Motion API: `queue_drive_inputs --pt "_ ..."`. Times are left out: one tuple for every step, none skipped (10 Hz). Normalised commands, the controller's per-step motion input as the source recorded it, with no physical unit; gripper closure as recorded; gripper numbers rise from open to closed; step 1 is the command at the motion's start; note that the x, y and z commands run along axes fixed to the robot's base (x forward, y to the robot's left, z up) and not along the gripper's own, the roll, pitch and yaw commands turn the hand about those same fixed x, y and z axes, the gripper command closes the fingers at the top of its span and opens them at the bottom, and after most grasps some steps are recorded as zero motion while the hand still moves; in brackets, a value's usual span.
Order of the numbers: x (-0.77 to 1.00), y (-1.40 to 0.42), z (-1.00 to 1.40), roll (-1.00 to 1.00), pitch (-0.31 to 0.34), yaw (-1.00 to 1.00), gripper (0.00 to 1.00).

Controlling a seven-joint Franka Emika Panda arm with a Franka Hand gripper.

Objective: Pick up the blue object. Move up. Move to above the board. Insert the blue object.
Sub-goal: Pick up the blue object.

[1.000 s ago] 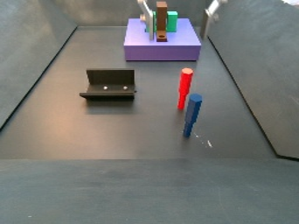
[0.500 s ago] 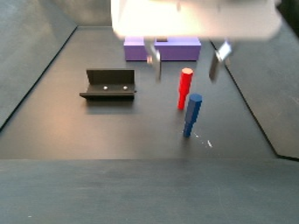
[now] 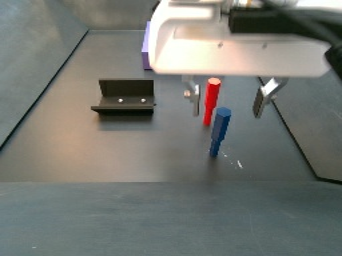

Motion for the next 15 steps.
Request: queue_drive_inputs --pt "0.13 0.00 -0.21 0.01 0.024 0.00 0.00" --pt "0.00 0.00 -0.09 0.01 0.010 0.00 0.00" --pt "-0.17 0.00 -0.09 0.00 0.000 -0.03 0.00" --pt "-0.25 0.00 -0.17 0.00 0.000 -0.04 0.00" --pt "-0.14 0.00 -0.15 0.00 0.000 -0.01 0.00" --pt "-0.12 0.00 -0.18 0.00 0.000 -0.01 0.00" --pt "-0.15 0.02 -0.18 0.00 0.000 -0.01 0.00" --pt "-0.03 0.07 -0.11 0.00 0.000 0.00 0.00" --pt "0.00 0.07 -0.16 0.01 0.000 0.00 0.00" --pt "0.00 0.09 -0.22 0.03 -0.003 0.00 0.00" --pt "0.00 0.07 -0.19 0.02 -0.004 0.01 0.00" --pt "0.00 0.00 -0.18 0.00 0.000 0.00 0.00" --pt "0.00 0.00 -0.09 0.00 0.000 0.00 0.00" --pt "0.00 -0.02 0.00 0.00 0.000 0.00 0.00" --pt "0.00 0.00 0.00 0.00 0.000 0.00 0.00"
